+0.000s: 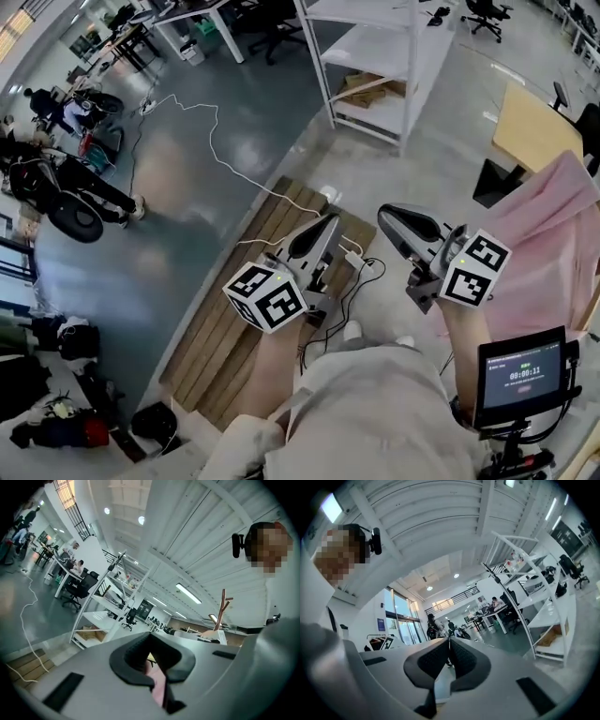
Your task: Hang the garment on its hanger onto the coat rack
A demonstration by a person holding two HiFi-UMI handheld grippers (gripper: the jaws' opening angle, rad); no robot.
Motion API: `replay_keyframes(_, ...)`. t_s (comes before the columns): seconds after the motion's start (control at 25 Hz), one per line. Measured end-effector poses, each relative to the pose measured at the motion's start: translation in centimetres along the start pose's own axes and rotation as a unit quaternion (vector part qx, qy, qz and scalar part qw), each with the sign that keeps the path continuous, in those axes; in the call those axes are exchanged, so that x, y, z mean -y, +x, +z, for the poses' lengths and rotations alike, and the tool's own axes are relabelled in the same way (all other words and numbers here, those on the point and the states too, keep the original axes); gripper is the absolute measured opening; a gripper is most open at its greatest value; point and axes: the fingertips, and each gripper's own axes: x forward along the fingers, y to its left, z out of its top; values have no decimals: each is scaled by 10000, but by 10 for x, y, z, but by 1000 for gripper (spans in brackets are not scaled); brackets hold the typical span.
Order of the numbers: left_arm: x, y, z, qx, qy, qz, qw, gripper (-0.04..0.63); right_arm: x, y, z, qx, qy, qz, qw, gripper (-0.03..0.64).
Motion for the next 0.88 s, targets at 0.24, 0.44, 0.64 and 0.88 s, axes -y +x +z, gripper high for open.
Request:
replay_keyframes(0.24, -4, -26, 5, 22, -32, 225, 9997, 6, -14, 18, -10, -77, 268, 183, 9994, 20)
replay_keyframes(0.44, -8, -31, 6, 30, -103, 310, 9995, 6, -21, 29, -15, -182, 339, 399, 9985, 20)
replay_keyframes(0.64, -17, -44, 5, 26, -61, 396, 9992, 6, -29, 43, -27, -258, 386, 476, 9978, 20)
replay_keyframes(0.88, -20, -56, 6, 12, -83, 458, 9989, 6, -38, 51, -29, -305, 439, 469, 9975, 20)
